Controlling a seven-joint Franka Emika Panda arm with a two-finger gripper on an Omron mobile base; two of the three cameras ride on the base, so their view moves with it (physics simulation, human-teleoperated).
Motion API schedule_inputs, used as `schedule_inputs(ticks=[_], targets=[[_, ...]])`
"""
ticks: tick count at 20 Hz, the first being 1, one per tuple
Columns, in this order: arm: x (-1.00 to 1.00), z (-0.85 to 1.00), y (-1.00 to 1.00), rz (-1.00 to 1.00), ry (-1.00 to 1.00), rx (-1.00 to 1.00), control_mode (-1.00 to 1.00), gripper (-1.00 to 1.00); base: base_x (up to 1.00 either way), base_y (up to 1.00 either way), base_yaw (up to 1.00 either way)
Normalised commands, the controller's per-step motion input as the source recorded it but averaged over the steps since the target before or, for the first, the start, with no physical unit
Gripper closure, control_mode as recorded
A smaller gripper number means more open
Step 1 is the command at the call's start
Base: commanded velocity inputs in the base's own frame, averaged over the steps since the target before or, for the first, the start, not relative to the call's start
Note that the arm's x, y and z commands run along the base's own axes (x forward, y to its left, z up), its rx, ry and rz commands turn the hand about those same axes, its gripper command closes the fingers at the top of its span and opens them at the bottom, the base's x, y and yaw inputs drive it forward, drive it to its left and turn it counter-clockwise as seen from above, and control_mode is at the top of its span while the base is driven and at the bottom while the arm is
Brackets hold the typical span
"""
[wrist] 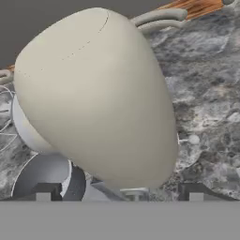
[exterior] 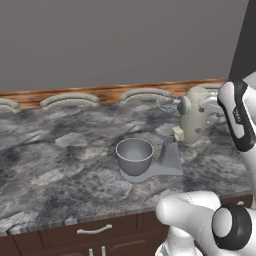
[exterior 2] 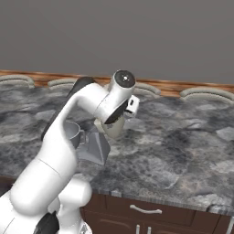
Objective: Close the stand mixer head.
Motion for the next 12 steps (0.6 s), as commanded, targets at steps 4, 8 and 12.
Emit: schedule_inputs(ticks=[4,8,12], targets=[[0.47,0.0,-0.67,0.02,-0.3,0.2,-1.0,-1.0,0.0,0.0,0.0],[0.39,-0.02,-0.04,0.19,-0.5,0.22,-1.0,-1.0,0.0,0.0,0.0],[0.12,-0.14,0.41,0.45,-0.46,0.23,-1.0,-1.0,0.0,0.0,0.0]])
